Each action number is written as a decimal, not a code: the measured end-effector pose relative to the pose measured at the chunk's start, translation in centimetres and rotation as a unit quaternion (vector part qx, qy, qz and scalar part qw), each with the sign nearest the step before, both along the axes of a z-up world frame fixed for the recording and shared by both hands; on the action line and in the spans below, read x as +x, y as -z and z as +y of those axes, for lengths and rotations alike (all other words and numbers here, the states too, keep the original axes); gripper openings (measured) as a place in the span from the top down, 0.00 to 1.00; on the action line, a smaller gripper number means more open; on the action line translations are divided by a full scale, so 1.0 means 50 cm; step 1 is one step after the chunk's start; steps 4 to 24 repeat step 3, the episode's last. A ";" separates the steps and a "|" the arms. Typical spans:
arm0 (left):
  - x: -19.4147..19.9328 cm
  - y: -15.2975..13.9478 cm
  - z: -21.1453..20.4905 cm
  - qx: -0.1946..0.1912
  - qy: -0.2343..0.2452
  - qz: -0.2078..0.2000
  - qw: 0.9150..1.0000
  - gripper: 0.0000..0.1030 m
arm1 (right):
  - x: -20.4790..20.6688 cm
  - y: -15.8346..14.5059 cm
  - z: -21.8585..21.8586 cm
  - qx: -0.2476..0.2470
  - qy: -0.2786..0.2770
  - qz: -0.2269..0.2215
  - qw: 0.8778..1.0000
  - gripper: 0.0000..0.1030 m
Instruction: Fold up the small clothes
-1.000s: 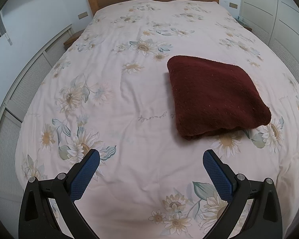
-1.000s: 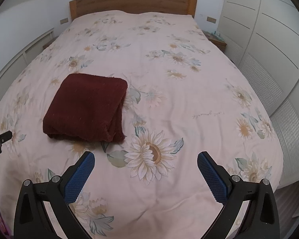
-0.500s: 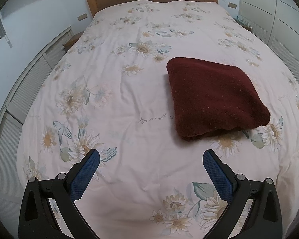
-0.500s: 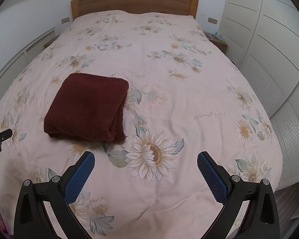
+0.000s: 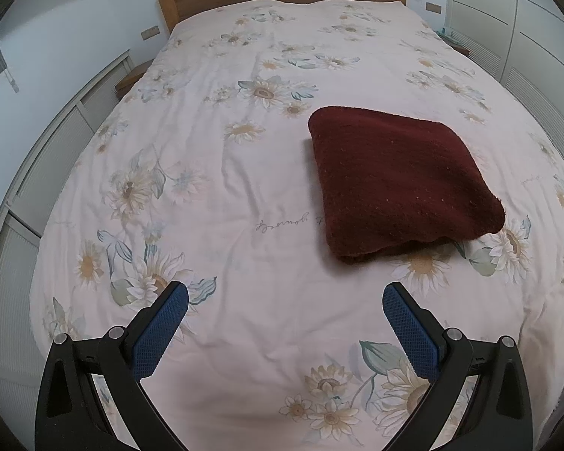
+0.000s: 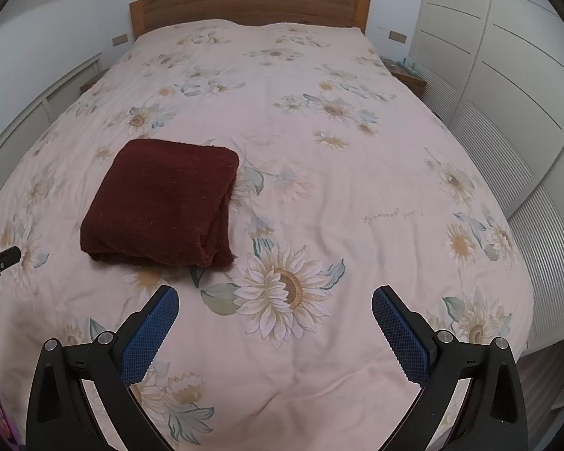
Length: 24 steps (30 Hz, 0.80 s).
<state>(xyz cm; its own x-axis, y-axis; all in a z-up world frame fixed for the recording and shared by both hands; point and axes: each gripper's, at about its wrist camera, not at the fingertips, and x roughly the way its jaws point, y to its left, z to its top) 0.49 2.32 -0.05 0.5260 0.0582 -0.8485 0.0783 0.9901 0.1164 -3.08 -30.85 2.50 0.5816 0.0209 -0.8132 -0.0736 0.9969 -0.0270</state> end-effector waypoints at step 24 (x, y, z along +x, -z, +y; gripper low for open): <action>-0.002 0.001 0.000 -0.001 0.004 -0.003 1.000 0.01 | 0.000 0.002 -0.001 -0.001 0.000 0.002 1.000 0.00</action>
